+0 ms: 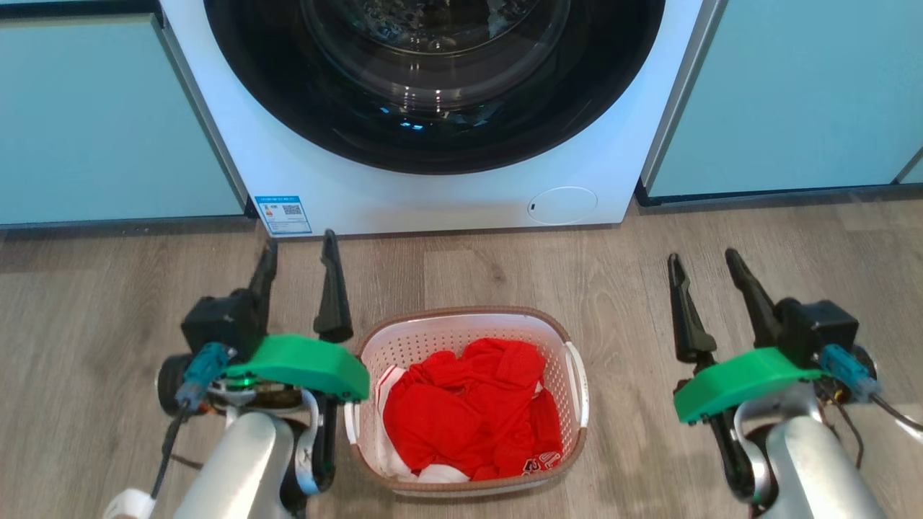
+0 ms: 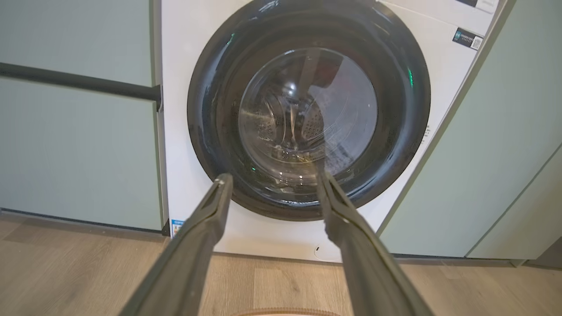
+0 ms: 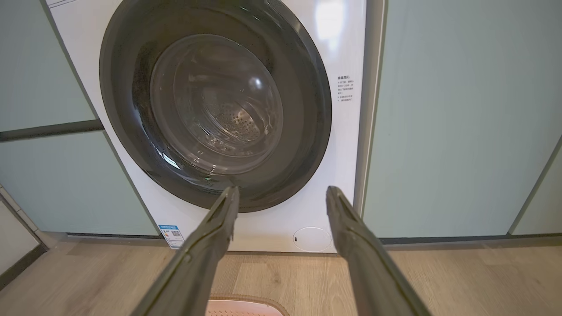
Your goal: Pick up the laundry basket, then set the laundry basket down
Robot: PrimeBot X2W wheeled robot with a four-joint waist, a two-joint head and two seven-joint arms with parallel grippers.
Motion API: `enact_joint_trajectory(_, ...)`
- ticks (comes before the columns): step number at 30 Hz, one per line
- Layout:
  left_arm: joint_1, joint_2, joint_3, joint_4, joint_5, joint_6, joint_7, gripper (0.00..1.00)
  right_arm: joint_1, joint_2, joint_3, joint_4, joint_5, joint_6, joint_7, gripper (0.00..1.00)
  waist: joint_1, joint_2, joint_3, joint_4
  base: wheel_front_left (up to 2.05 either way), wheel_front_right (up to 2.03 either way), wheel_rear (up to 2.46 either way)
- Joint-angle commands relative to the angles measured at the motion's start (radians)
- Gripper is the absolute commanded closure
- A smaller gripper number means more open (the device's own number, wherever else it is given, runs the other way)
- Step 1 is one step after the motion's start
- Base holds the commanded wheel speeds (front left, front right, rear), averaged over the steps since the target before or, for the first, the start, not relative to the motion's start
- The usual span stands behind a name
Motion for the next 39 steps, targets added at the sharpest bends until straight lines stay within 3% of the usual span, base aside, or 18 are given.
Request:
enact_joint_trajectory(1,-0.046,-0.008,0.049,-0.053,0.044,-0.015,-0.016,0.0,-0.063,-0.014,0.018,-0.045,-0.043,0.006,-0.019,0.0,0.0,-0.0001,0.002,0.0,0.0,0.0,0.0)
enact_joint_trajectory(8,-0.037,-0.041,0.128,-0.14,0.117,-0.088,-0.037,0.0,-0.072,-0.006,0.014,-0.136,-0.138,0.006,-0.04,0.0,0.0,-0.0001,0.013,0.001,0.0,0.0,0.0)
enact_joint_trajectory(12,-0.035,-0.045,0.15,-0.185,0.175,-0.083,-0.046,0.0,-0.071,-0.001,0.019,-0.178,-0.169,0.006,-0.048,0.0,0.0,-0.0001,0.019,0.001,0.0,0.0,0.0)
enact_joint_trajectory(16,-0.03,-0.046,0.146,-0.224,0.207,-0.037,-0.057,0.0,-0.064,0.004,0.026,-0.193,-0.21,0.007,-0.06,0.0,0.0,-0.0001,0.025,0.0,0.0,0.0,0.0)
enact_joint_trajectory(23,-0.014,-0.045,0.138,-0.142,0.25,-0.019,-0.078,0.0,-0.049,0.011,0.023,-0.134,-0.253,0.007,-0.081,0.0,0.0,-0.0001,0.027,0.001,0.0,0.0,0.0)
enact_joint_trajectory(28,0.007,-0.045,0.118,-0.022,0.218,-0.066,-0.081,0.0,-0.039,0.016,0.015,-0.021,-0.218,0.007,-0.084,0.0,0.0,-0.0001,0.021,-0.001,0.0,0.0,0.0)
enact_joint_trajectory(34,0.005,-0.045,0.123,0.061,0.208,-0.07,-0.081,0.0,-0.043,0.021,0.014,0.013,-0.192,0.007,-0.084,0.0,0.0,-0.0001,0.025,-0.009,0.0,0.0,0.0)
enact_joint_trajectory(39,0.0,-0.045,0.128,0.052,0.244,-0.073,-0.081,0.0,-0.045,0.023,0.013,0.018,-0.183,0.007,-0.084,0.0,0.0,-0.0001,0.027,-0.015,0.0,0.0,0.0)
